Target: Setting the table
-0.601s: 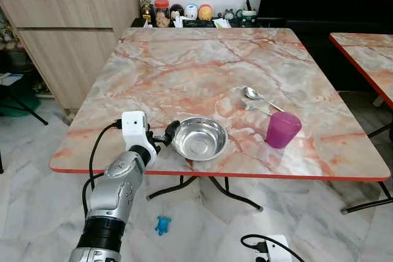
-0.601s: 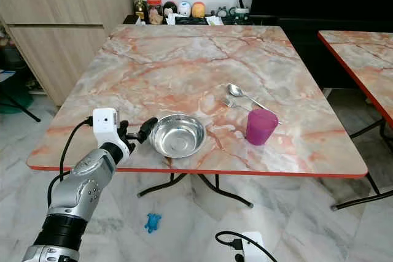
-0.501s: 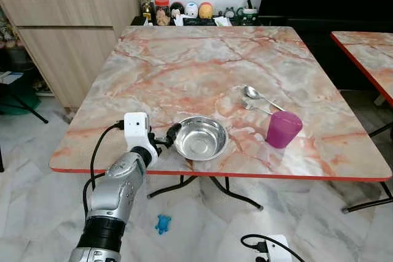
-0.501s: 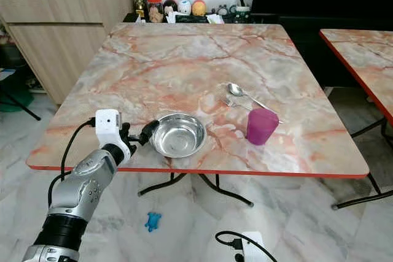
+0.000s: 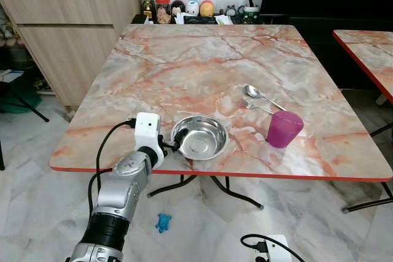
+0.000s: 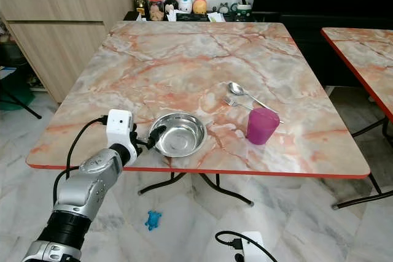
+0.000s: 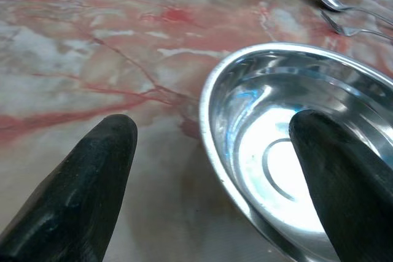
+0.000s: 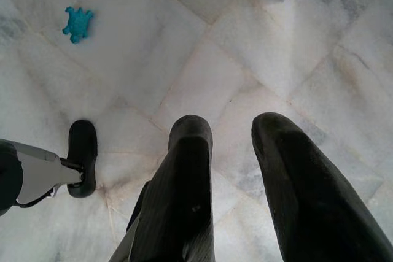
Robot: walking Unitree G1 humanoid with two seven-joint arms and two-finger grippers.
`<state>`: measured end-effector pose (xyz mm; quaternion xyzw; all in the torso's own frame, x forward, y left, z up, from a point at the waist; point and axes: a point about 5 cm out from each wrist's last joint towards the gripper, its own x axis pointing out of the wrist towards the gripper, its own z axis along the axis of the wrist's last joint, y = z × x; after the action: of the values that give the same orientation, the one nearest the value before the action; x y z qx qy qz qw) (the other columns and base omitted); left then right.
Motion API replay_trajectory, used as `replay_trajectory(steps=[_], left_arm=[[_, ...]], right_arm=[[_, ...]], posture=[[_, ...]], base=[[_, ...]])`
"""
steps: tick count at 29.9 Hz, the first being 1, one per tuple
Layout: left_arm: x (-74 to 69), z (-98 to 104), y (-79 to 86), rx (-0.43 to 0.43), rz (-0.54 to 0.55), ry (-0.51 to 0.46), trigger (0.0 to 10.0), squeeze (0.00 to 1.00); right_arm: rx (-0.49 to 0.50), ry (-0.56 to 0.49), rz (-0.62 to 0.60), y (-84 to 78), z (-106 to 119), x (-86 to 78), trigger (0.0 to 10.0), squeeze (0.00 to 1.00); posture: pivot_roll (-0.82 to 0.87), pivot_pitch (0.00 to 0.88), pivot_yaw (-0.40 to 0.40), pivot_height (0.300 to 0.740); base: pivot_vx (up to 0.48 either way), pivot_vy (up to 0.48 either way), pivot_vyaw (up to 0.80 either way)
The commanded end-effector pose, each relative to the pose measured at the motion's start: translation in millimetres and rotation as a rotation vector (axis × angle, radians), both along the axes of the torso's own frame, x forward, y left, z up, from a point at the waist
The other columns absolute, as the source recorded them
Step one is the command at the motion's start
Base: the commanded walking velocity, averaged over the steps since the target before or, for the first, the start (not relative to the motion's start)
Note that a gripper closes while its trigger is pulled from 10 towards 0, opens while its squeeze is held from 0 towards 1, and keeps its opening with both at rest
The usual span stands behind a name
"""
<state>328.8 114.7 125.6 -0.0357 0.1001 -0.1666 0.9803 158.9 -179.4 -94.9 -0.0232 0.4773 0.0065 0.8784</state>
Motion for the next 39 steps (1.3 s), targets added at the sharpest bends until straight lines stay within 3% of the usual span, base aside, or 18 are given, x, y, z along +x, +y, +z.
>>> replay_trajectory(steps=[1,16,36,37,38,39], left_arm=[[1.5,3.1,-2.4,0.024,-0.012,-0.013,10.0,0.0],[8.6,0.9,-11.6,0.094,-0.005,0.013,10.0,0.0],[16.7,-8.2,-11.8,0.08,0.043,0.114,10.0,0.0],[16.7,-8.4,-12.0,0.078,0.042,0.115,5.6,0.0],[16.3,-8.6,-12.7,0.073,0.037,0.115,0.0,0.0],[16.1,-8.5,-13.4,0.071,0.032,0.115,0.0,0.0]], right_arm=[[0.002,0.001,0.002,0.8,-0.1,0.1,10.0,0.0],[0.007,0.002,-0.002,1.6,-0.2,0.0,10.0,0.0],[0.007,-0.001,0.0,0.8,0.2,0.6,10.0,0.0],[0.007,0.0,0.001,0.8,0.2,0.7,10.0,0.0],[0.006,0.0,0.002,0.8,0.2,0.7,10.0,0.0],[0.006,0.0,0.002,0.7,0.2,0.6,10.0,0.0]], posture=[[0.13,0.0,-0.016,0.74],[0.13,0.0,-0.011,0.74],[0.13,0.0,-0.014,0.74],[0.13,0.0,-0.014,0.74],[0.13,0.0,-0.015,0.74],[0.13,0.0,-0.015,0.74]], base=[[0.0,0.0,0.0],[0.0,0.0,0.0],[0.0,0.0,0.0],[0.0,0.0,0.0],[0.0,0.0,0.0],[0.0,0.0,0.0]])
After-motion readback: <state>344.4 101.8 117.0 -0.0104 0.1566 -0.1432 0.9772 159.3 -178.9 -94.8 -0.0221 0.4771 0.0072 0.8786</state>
